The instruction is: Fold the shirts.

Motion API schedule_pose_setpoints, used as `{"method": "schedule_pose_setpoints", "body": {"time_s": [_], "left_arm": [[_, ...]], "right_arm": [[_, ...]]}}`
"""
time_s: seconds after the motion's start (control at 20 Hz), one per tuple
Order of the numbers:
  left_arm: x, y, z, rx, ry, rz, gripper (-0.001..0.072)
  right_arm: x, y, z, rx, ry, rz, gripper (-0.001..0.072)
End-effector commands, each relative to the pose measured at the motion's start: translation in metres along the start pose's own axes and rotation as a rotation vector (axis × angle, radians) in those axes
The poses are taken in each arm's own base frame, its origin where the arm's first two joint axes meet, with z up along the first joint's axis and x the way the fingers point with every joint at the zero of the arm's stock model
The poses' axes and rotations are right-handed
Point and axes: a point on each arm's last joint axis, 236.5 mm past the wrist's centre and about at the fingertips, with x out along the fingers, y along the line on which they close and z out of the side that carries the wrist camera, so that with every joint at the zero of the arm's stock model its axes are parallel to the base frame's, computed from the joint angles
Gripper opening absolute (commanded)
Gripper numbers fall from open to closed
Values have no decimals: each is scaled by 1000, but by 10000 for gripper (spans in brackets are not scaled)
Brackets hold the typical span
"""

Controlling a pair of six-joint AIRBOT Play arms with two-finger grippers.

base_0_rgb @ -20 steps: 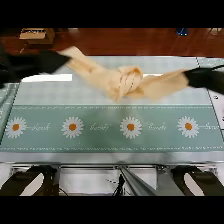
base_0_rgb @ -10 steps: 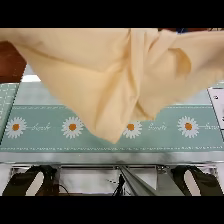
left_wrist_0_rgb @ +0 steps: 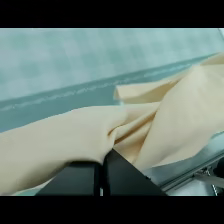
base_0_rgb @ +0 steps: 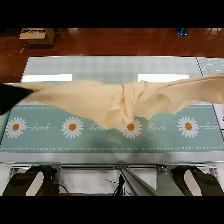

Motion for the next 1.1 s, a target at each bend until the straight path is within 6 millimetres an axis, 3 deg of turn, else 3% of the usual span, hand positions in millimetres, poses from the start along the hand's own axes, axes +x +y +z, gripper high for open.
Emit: {"method": "schedule_pose_setpoints", "body": {"time_s": [0.0,0.1,0.2,0.35,0.5,0.6,0.8,0.9,1.0,1.05], "left_arm": [[53,34,-61,-156,200,-13,22],[85,58,-82,-212,230,-8,23],[112,81,-90,-256,217,17,23],[144,114,-84,-330,183,64,23],[175,139,-73,-425,156,76,23],[194,156,-80,-429,184,94,23],[223,177,-110,-491,296,107,29],[229,173,-120,-535,340,78,168],[229,166,-116,-547,334,51,211],[225,163,-110,-536,334,41,340]], "right_arm": [[48,2,-33,68,227,101,19],[86,-1,-53,121,357,163,19],[124,-13,-69,156,449,176,20],[174,-22,-83,177,544,195,19],[225,-8,-95,135,589,212,20],[254,0,-92,118,555,209,20],[275,3,-77,108,470,195,20],[274,3,-78,106,475,195,20],[269,9,-77,107,477,218,20],[267,12,-75,103,468,230,20]]}}
